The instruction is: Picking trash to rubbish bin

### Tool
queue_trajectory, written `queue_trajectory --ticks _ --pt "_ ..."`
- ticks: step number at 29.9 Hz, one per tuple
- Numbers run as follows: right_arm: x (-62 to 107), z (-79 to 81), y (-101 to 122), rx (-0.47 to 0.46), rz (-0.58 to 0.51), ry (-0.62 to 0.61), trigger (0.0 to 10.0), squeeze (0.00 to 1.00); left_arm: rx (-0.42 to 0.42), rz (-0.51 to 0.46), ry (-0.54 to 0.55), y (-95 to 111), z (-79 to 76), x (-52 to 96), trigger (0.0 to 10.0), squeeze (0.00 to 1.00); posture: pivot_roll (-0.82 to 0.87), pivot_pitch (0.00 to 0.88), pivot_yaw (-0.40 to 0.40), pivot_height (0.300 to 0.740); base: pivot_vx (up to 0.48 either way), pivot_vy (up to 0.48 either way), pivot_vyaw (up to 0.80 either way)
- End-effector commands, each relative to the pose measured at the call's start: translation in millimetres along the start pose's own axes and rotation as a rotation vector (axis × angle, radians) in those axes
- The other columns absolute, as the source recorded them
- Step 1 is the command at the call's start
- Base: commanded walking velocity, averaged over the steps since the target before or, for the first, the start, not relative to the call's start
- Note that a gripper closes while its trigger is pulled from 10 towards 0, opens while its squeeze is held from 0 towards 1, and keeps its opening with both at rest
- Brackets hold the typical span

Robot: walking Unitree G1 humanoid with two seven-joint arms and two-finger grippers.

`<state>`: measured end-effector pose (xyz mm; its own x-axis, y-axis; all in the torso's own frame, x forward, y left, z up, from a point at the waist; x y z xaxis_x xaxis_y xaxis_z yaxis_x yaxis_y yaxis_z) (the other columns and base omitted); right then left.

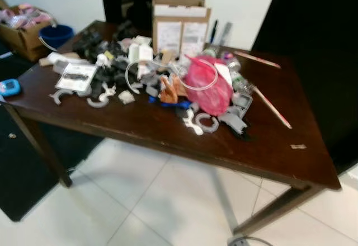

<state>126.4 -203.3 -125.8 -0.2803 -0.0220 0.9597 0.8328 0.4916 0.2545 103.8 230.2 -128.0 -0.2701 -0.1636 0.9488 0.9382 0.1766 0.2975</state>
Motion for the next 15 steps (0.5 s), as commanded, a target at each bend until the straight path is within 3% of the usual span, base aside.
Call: queue_trajectory --ticks 1,4,8,15 --pt "-0.6 1.8 4.1 -0.003 -0.01 0.0 10.0 0.0 -0.008 0.053 0.011 -16.3 4.5 0.9 10.0 0.0 0.14 0.071 -0.068 0.74 0.24 0.0 0.0" --pt "-0.6 1.9 4.0 -0.004 -0.01 0.0 10.0 0.0 -0.008 0.054 0.012 -16.8 5.8 1.0 10.0 0.0 0.14 0.071 -0.068 0.74 0.24 0.0 0.0" --pt "-0.7 2.7 3.8 -0.01 -0.012 0.002 10.0 0.0 -0.009 0.073 0.025 -27.6 19.5 3.1 10.0 0.0 0.14 0.078 -0.067 0.74 0.0 0.0 0.0" --pt "-0.6 2.6 3.1 -0.014 -0.01 0.002 10.0 0.0 -0.003 0.073 0.034 -31.7 22.9 3.8 10.0 0.0 0.14 0.08 -0.066 0.74 0.0 0.0 0.0"
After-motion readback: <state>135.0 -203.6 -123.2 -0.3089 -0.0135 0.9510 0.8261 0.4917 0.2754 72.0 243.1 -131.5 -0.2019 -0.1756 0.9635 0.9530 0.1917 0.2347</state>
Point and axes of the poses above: a point about 5 cm out from each wrist's last joint towards the gripper, its own x axis pointing back from the gripper into the wrist, its own y axis along the axis of the wrist's last joint, z = x × y, the point moved 2 cm from there along -x, pointing out of the wrist towards the gripper, and after that the axes turned 11 degrees about x, right-handed, at the moved point
